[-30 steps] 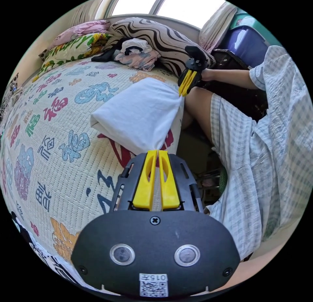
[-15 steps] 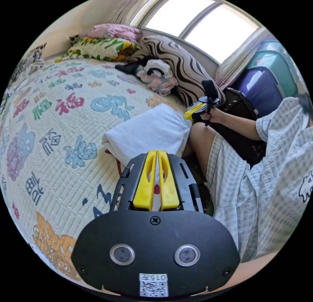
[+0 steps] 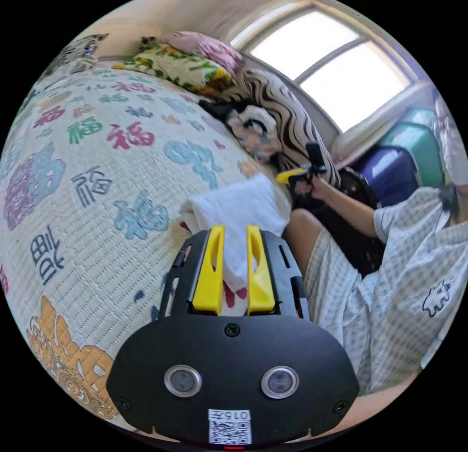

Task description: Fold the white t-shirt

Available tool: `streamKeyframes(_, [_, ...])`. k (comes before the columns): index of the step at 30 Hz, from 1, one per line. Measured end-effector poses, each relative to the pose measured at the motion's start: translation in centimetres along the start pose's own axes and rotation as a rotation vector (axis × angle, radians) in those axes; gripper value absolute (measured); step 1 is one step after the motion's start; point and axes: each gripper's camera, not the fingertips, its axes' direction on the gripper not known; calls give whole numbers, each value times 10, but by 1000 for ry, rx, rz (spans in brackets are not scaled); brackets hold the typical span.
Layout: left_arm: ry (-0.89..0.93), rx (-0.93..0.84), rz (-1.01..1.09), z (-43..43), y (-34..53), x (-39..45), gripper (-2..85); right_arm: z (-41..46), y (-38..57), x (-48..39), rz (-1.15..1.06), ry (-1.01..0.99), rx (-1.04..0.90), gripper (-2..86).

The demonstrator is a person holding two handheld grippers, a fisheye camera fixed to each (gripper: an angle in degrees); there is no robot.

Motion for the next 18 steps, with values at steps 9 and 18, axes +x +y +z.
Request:
streamKeyframes(9, [172, -102, -104, 39, -32, -70, 73, 31, -22, 63, 118, -218, -101, 52])
streamKeyframes(18, [213, 0, -188, 18, -15, -93, 29, 7, -9, 70, 129, -178, -69, 42])
